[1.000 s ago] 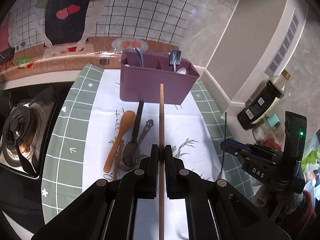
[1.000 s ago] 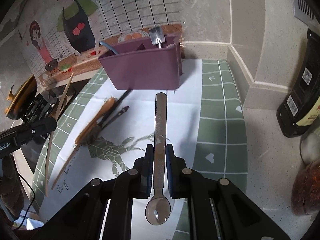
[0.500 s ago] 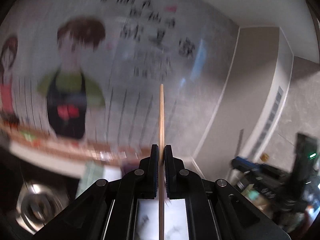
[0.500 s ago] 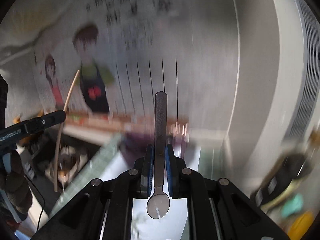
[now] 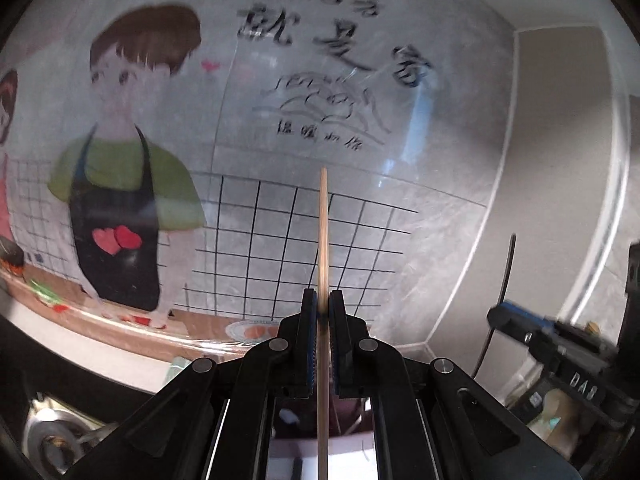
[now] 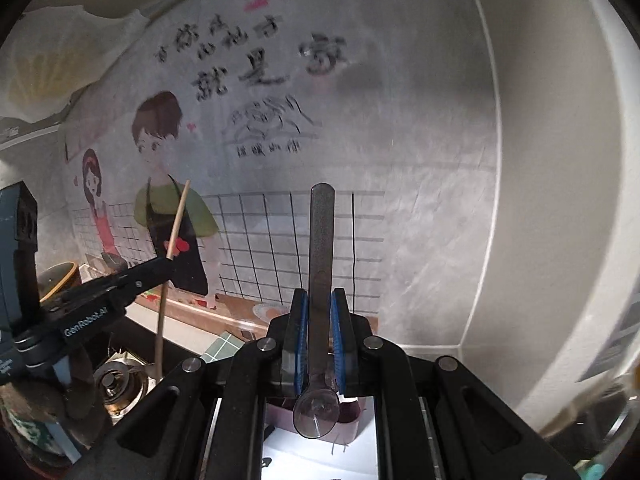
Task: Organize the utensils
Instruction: 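Lift the metal spoon and chopstick up over the purple caddy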
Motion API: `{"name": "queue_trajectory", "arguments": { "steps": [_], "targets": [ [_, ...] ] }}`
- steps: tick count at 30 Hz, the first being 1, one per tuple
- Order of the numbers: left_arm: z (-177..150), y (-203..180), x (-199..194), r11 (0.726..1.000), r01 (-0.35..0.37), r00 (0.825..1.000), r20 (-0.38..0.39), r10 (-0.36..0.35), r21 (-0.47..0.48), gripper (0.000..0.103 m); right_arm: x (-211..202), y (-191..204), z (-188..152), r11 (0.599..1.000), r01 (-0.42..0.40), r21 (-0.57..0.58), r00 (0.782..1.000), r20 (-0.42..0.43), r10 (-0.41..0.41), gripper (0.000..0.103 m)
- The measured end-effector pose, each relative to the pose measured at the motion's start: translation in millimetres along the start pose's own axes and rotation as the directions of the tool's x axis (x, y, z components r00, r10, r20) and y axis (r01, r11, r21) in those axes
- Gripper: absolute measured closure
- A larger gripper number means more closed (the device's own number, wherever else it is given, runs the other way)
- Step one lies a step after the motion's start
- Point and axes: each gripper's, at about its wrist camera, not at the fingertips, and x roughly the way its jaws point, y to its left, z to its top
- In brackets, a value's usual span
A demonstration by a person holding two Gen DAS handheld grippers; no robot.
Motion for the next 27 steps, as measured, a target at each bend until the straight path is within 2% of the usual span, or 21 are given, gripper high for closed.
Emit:
{"name": "queue_trajectory", "arguments": {
  "steps": [5, 9, 11, 15, 18, 20, 23, 27],
  "targets": [
    [-1, 6, 32, 1.000, 0.014, 0.999, 0.037, -0.014, -0.020, 0.097, 33, -14, -7, 0.999, -0.020, 0.028, 1.000, -0.013, 0.021, 0.092],
    [-12, 7, 70, 1.000, 0.008, 1.000, -0.020, -0.009, -0.016, 0.097, 56, -25, -13, 0.999, -0.015, 0.037, 0.999, -0.029, 0.016, 0.092],
    [-18, 5, 79, 1.000, -0.003, 1.000, -0.018, 0.002, -0.019, 0.097, 60, -27, -15, 0.999, -0.014, 0.036, 0.999, -0.033, 0.015, 0.092],
    [-32, 2, 80, 0.999, -0.038, 0.997, 0.068, 0.039, -0.018, 0.097, 76, -36, -31, 0.999, -0.027, 0.035, 0.999, -0.034, 0.029, 0.092],
    [-47, -6, 69, 0.995, -0.101, 0.978, 0.186, 0.098, 0.010, 0.097, 82, -41, -40, 0.998, -0.038, 0.059, 0.999, -0.034, 0.040, 0.092],
    [-55, -11, 63, 0.991, -0.132, 0.965, 0.233, 0.122, 0.024, 0.097, 87, -46, -46, 0.995, -0.052, 0.082, 0.998, -0.035, 0.055, 0.092],
    [-69, -21, 64, 0.985, -0.157, 0.957, 0.260, 0.132, 0.076, 0.097, 93, -48, -52, 0.993, -0.066, 0.094, 0.997, -0.036, 0.070, 0.092],
    [-84, -23, 70, 0.980, -0.173, 0.958, 0.248, 0.145, 0.094, 0.097, 101, -47, -57, 0.994, -0.063, 0.091, 0.997, -0.033, 0.066, 0.092]
  ]
}}
